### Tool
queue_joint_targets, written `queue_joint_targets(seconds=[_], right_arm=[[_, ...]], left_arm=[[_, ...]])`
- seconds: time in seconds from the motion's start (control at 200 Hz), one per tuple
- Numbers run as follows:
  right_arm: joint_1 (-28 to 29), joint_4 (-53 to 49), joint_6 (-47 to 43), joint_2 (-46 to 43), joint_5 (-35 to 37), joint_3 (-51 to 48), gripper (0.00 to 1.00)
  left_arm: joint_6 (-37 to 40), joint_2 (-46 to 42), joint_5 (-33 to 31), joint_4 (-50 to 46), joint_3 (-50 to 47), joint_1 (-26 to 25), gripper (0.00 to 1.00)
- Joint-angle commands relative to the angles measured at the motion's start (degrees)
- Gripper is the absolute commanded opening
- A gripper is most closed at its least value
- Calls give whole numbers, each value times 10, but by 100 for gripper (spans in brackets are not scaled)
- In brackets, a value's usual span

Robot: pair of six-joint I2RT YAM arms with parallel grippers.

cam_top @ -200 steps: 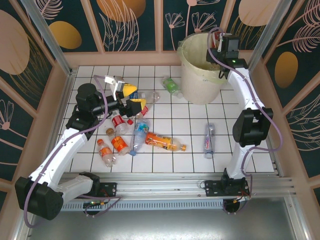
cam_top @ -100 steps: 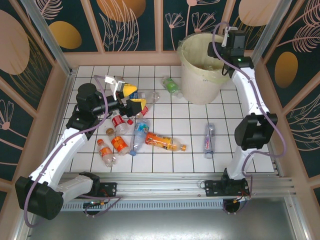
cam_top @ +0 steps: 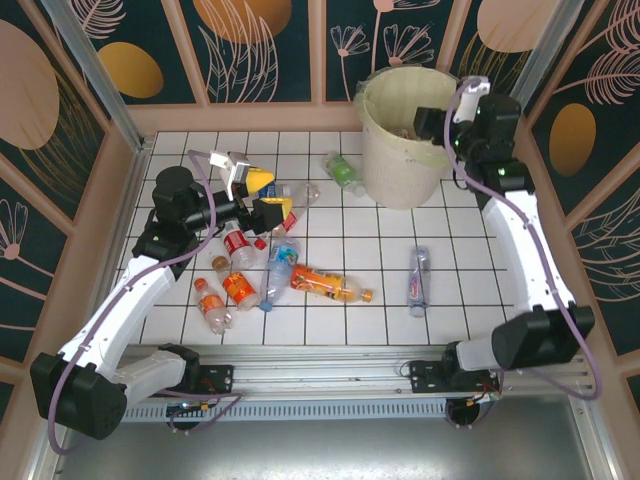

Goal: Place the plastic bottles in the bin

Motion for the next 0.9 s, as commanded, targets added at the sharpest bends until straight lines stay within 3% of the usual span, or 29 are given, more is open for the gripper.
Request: queue_joint_targets(seconds=[0.0, 0.16, 0.3, 0.405, 0.6, 0.891], right_arm=[[34, -1, 23, -53, -29, -59, 79], [88, -67, 100, -113, 73, -151, 79], [108, -90, 175, -164, 91, -249, 79], [112, -134, 231, -187, 146, -287, 81], [112, -174, 286, -206, 152, -358, 86], [112, -170, 315, -197, 156, -446, 86]], left_arm=[[14, -3, 20, 6, 3, -2, 98], [17, 1, 48, 1, 3, -3, 98], [23, 22, 105, -29, 36, -3, 98], [14, 30, 119, -26, 36, -3, 99], [-13, 50, 127, 3, 26, -19, 98], [13, 88, 123, -36, 35, -75, 99]])
